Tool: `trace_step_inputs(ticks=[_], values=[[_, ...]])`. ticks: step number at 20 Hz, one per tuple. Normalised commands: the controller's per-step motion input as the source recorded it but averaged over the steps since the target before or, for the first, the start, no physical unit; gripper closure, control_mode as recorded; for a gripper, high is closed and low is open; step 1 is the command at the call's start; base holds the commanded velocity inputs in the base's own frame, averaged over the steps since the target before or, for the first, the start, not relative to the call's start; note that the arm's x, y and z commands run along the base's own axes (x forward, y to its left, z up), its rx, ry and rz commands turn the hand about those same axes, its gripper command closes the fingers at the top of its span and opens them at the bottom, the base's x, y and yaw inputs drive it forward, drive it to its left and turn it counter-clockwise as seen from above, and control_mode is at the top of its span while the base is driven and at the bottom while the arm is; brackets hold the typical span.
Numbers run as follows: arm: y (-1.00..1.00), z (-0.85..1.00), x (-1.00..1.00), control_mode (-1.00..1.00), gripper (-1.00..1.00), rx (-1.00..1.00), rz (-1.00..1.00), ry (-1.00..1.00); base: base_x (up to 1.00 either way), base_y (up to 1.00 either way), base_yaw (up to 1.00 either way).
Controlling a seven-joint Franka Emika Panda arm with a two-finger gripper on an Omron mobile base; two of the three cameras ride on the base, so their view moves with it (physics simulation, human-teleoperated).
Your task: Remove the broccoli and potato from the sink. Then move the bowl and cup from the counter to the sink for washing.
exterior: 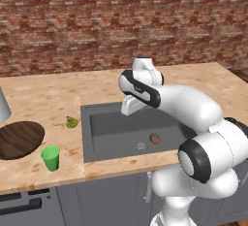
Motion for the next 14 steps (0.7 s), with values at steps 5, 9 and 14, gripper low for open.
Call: trace_step_inputs(ticks=[5,9,14], values=[[-0.35,-0.05,-0.01,-1.00,-1.00,0.00,0.13,0.00,0.00,0.00,0.00],[-0.32,-0.01,0.00,-1.00,-1.00,0.00,0.09,0.00,0.00,0.00,0.00],[-0.28,-0.01,0.00,-1.00,-1.00,0.00,0.07,0.00,0.00,0.00,0.00]])
